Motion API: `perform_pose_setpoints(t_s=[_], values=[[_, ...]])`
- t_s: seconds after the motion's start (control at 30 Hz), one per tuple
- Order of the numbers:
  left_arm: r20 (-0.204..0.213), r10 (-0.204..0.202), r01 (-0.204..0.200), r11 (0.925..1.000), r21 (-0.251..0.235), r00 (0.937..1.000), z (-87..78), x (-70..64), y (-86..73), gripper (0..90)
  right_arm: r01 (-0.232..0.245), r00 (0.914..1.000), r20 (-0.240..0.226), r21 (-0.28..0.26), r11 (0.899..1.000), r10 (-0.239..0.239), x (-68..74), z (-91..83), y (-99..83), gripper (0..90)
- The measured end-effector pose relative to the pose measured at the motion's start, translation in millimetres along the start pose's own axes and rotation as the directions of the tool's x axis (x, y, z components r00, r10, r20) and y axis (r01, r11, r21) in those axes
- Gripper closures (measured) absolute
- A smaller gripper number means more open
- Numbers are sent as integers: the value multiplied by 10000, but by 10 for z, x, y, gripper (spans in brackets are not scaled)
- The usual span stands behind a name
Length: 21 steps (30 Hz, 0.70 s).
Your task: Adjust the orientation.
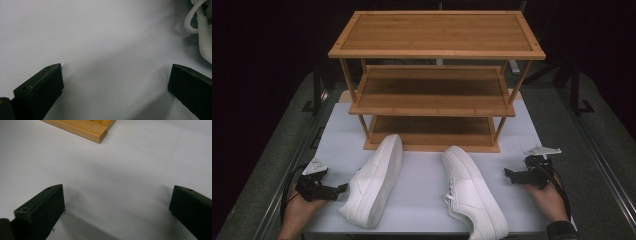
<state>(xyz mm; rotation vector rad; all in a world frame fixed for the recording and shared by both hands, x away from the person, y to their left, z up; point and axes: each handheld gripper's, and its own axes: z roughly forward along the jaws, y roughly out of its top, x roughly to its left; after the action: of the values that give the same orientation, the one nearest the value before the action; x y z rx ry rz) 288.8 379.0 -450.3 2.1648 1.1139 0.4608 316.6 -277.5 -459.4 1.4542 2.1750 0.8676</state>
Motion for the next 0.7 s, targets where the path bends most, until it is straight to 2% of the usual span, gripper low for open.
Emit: perform_pose_setpoints(t_s=[0.2, 0.27, 0.33, 0.37, 0.4, 0.43, 0.5, 0.57, 0.6, 0.63, 0.67, 0.7], values=[[-65, -89, 88, 9999, -130, 9999, -18, 10, -4, 22, -12, 10000, 0, 1, 10000, 12, 2, -1, 0, 0], [180, -194, 201, 9991, -382, 9996, -43, 25, -15, 76, -16, 10000, -5, 3, 10000, 16, 2, -1, 0, 0], [342, -151, 169, 9984, -531, 9993, -61, 27, -23, 192, -14, 10000, -5, 3, 10000, 14, 1, -1, 0, 0], [512, 1, 29, 9983, -586, 9987, -86, 25, -38, 231, -24, 10000, -3, 5, 10000, 24, 2, -1, 0, 0], [528, 136, -103, 9980, -624, 9985, -99, 23, -47, 260, -19, 10000, -4, 3, 10000, 19, 2, -1, 0, 0], [528, 136, -103, 9980, -624, 9985, -99, 23, -47, 326, -19, 10000, -4, 3, 10000, 19, 2, -1, 0, 0], [1388, 306, -192, 9964, -824, 9899, -159, 31, -65, 520, -20, 10000, -6, 4, 10000, 20, 2, -1, 0, 0], [2011, 358, -175, 9956, -923, 9789, -186, 13, -62, 670, -16, 10000, -5, 3, 10000, 16, 2, -1, 0, 0], [2011, 358, -175, 9956, -923, 9789, -186, 13, -62, 751, -16, 10000, -5, 3, 10000, 16, 2, -1, 0, 0], [2539, 401, -154, 9950, -987, 9664, -212, -9, -40, 836, 9, 10000, -7, -5, 10000, -9, 0, -1, 0, 0], [2773, 428, -140, 9944, -1052, 9598, -222, -23, -26, 895, 5, 10000, -6, -6, 10000, -5, 0, 0, 0, 0], [3037, 381, -66, 9945, -1041, 9520, -226, -36, -7, 900, 8, 10000, -3, -5, 10000, -8, 0, -1, 0, 0]])
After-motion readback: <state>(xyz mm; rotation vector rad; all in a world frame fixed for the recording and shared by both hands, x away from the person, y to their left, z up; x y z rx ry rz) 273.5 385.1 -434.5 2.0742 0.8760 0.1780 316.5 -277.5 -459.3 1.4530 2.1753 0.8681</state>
